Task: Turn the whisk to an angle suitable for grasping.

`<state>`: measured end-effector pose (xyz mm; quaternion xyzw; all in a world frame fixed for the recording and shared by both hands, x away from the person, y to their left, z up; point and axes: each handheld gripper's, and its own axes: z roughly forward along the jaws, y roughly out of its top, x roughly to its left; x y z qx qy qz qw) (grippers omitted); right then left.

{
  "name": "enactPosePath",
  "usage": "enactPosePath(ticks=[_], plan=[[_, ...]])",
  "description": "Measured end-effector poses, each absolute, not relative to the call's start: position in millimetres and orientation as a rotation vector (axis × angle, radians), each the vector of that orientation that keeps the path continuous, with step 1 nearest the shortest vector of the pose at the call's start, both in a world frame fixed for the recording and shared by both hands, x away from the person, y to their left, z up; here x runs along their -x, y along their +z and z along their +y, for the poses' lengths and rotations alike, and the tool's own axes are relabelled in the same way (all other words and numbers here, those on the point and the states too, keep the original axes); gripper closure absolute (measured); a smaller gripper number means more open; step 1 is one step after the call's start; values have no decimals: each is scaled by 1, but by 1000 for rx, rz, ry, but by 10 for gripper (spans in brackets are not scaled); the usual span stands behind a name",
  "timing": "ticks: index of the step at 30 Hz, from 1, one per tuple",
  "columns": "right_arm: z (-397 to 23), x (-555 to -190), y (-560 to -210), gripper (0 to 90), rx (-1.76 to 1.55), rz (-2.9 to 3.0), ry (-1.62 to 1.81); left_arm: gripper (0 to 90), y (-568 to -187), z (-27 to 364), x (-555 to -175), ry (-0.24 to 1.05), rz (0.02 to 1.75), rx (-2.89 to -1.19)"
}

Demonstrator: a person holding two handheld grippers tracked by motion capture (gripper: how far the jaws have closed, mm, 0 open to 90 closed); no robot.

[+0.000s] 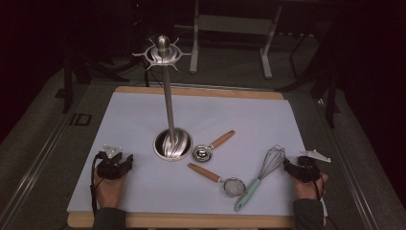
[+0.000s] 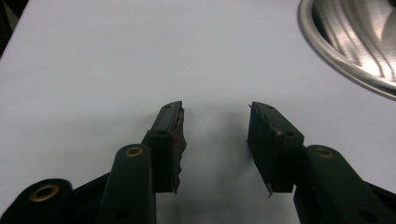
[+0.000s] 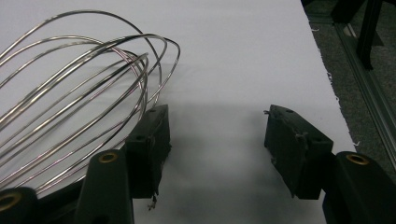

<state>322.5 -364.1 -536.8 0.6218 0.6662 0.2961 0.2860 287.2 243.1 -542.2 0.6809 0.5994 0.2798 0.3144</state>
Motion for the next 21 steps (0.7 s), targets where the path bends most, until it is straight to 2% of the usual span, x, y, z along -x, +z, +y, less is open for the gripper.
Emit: enactPosePath(ticks=[6,8,13,16,21], plan=[[-364,-323,-537,399,-1663,1783,795,603,-541,246,-281,734,1523,-1750],[-364,-323,-537,399,-1662,1785,788,644,-541,247,-280,732,1505,-1741],[-364,-323,-536,411,-1658,1794,792,645,-541,240,-279,764,1439,-1813],[-365,-321,-535,493,-1625,1842,838,647,-541,239,-278,771,1424,-1825],[-364,-311,-529,537,-1558,1888,875,640,-541,239,-278,769,1423,-1823]])
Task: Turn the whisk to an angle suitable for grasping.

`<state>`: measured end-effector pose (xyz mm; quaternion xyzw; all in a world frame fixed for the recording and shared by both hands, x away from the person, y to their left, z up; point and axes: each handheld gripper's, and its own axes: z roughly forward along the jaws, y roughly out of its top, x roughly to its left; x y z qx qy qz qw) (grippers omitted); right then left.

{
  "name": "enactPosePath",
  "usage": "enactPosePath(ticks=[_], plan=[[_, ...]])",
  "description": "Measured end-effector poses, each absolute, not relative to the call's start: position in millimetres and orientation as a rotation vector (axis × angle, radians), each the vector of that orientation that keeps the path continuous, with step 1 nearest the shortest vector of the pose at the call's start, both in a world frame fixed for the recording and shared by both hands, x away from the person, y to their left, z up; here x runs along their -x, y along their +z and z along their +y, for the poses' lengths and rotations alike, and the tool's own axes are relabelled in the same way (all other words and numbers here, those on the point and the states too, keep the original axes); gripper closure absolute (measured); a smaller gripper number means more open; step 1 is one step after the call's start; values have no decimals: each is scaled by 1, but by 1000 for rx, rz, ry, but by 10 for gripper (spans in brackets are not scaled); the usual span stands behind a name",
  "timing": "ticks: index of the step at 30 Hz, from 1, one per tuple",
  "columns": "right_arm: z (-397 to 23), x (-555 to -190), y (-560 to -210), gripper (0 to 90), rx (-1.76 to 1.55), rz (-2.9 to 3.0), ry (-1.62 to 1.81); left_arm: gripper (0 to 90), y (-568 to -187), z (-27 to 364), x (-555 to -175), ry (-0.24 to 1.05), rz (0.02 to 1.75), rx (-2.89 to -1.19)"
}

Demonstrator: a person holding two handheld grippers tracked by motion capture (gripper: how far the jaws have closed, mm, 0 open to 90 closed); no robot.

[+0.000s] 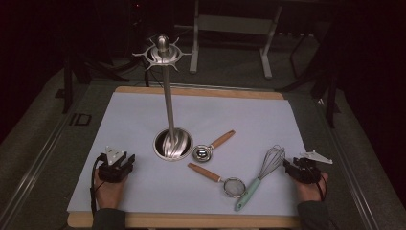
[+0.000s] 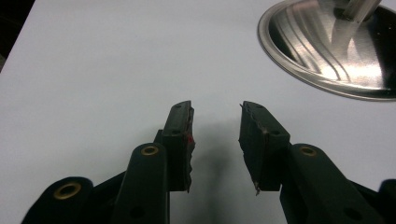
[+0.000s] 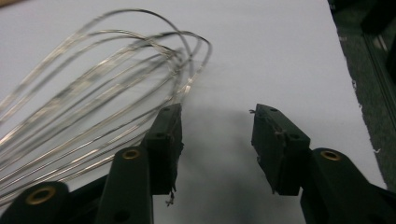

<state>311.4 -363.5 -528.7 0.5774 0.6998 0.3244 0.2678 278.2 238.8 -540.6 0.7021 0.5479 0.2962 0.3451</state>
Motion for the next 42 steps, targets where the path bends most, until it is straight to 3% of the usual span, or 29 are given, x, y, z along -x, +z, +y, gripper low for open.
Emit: enactPosePath(ticks=[13,28,34,35,37,40,42], plan=[[-340,-289,-490,547,-1284,2063,1026,618,-541,238,-278,767,1416,-1831],[-299,-266,-499,553,-992,2354,985,606,-541,238,-279,772,1423,-1836],[-293,-249,-509,622,-960,2421,957,606,-541,237,-279,774,1423,-1839],[-292,-243,-513,691,-952,2443,952,605,-541,237,-279,776,1424,-1838],[-289,-238,-517,739,-945,2475,930,605,-541,237,-279,776,1424,-1840],[-281,-230,-524,806,-919,2517,884,604,-541,237,-279,778,1426,-1839],[-281,-228,-525,805,-921,2508,885,604,-541,237,-279,778,1427,-1840]])
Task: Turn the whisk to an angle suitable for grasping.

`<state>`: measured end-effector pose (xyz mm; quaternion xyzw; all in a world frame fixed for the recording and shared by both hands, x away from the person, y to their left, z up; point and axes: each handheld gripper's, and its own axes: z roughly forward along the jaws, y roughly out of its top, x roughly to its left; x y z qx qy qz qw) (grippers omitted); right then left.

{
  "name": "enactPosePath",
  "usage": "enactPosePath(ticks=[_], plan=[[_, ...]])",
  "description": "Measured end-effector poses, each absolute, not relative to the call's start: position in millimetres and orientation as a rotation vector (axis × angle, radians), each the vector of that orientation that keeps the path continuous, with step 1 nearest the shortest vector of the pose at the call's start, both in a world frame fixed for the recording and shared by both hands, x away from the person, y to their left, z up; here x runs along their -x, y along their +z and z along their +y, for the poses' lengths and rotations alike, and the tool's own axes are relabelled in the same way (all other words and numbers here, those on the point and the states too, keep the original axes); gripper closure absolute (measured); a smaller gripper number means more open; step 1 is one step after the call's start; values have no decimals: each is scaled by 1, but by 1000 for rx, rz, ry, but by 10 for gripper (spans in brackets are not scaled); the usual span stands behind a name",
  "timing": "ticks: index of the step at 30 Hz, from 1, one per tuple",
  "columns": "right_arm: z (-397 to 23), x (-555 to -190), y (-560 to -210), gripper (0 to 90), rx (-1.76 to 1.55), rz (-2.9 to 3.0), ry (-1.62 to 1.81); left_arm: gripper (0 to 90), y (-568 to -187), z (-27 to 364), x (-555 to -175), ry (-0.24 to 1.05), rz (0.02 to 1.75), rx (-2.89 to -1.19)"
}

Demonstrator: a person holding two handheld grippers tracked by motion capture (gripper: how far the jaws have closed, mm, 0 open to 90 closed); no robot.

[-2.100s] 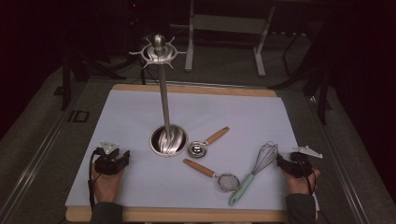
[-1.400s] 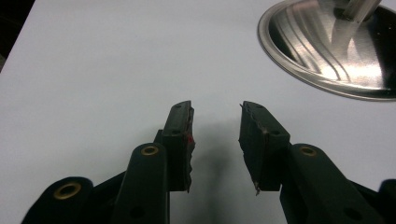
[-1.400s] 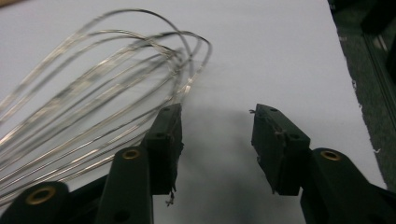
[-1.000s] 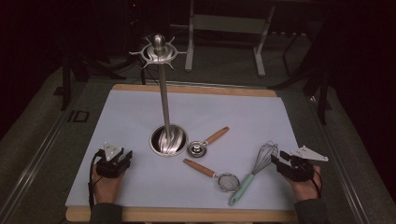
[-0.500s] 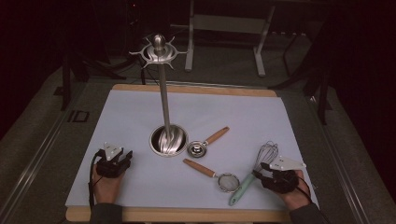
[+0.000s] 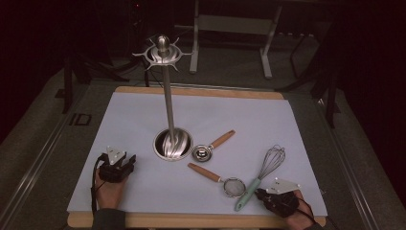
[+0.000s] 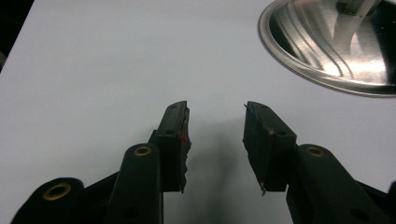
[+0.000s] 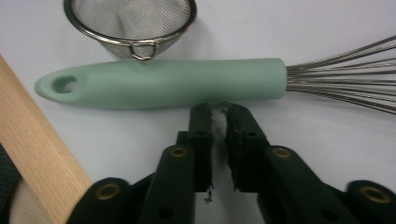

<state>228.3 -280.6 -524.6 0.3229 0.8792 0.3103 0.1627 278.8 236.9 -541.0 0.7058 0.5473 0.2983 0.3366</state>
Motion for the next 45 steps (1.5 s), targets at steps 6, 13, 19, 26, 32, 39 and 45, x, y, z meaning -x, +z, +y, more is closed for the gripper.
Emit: enactPosePath(ticks=[6,13,19,26,32,39,45], plan=[[-276,-227,-524,819,-915,2524,888,604,-541,237,-279,778,1429,-1840],[-268,-228,-525,831,-888,2542,913,603,-541,237,-279,779,1434,-1836],[-255,-233,-525,855,-845,2564,928,603,-541,237,-279,778,1435,-1835],[-237,-239,-526,879,-813,2583,950,603,-541,237,-279,776,1435,-1836],[-216,-251,-527,880,-764,2598,961,604,-541,238,-279,774,1438,-1835],[-200,-267,-528,882,-758,2599,961,602,-541,238,-279,774,1437,-1835],[-202,-270,-521,846,-727,2615,953,602,-541,238,-279,772,1436,-1834]])
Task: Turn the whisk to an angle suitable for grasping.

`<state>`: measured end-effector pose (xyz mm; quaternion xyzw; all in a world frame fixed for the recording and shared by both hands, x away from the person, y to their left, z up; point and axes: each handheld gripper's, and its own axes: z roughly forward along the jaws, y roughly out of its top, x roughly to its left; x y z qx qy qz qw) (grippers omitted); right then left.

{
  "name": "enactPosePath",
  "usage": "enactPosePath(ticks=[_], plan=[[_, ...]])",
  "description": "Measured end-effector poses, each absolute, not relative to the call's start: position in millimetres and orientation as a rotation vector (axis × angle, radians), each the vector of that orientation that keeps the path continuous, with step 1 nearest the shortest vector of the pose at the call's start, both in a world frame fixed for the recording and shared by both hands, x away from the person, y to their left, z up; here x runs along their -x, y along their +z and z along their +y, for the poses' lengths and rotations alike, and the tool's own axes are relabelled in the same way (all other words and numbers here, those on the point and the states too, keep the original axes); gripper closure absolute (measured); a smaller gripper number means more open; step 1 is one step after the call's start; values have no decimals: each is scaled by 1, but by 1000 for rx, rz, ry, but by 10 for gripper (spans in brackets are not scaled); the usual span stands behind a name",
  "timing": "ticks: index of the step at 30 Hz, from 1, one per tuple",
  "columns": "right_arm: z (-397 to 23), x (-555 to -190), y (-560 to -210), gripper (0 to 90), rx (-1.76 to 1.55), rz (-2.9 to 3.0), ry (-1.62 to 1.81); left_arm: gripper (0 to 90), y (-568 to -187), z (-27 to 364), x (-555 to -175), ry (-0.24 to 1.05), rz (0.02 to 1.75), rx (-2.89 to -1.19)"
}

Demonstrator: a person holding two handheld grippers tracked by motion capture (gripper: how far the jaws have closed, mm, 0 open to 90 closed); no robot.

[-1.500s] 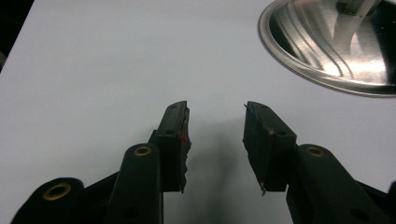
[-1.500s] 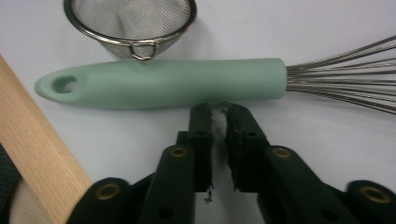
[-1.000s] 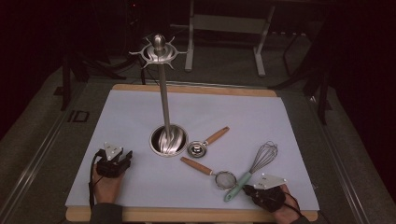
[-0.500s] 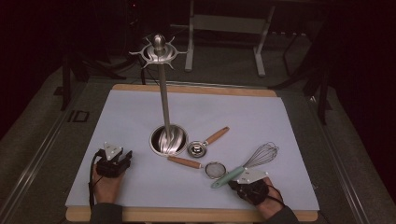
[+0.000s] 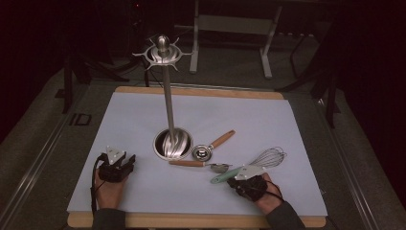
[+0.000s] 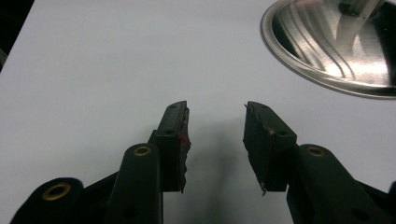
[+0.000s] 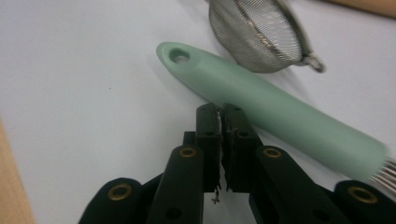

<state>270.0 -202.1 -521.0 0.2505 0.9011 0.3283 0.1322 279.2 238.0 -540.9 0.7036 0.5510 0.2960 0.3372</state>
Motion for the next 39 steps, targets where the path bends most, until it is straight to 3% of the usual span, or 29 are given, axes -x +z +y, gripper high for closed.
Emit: enactPosePath(ticks=[5,6,7,8,10,18,29,39], plan=[[-217,-274,-509,767,-730,2592,979,601,-541,238,-279,774,1438,-1835],[-225,-278,-502,669,-718,2593,977,600,-541,238,-279,775,1439,-1835],[-225,-278,-502,669,-718,2593,977,599,-541,238,-279,775,1439,-1835],[-230,-283,-496,595,-700,2588,966,598,-541,237,-279,775,1440,-1834],[-233,-289,-493,535,-661,2596,955,597,-541,237,-280,775,1440,-1833],[-226,-312,-499,389,-565,2696,821,593,-541,238,-280,771,1440,-1834],[-217,-333,-507,381,-422,2835,777,588,-541,238,-280,770,1444,-1832],[-222,-328,-508,553,-374,2921,685,583,-541,238,-280,771,1447,-1832]])
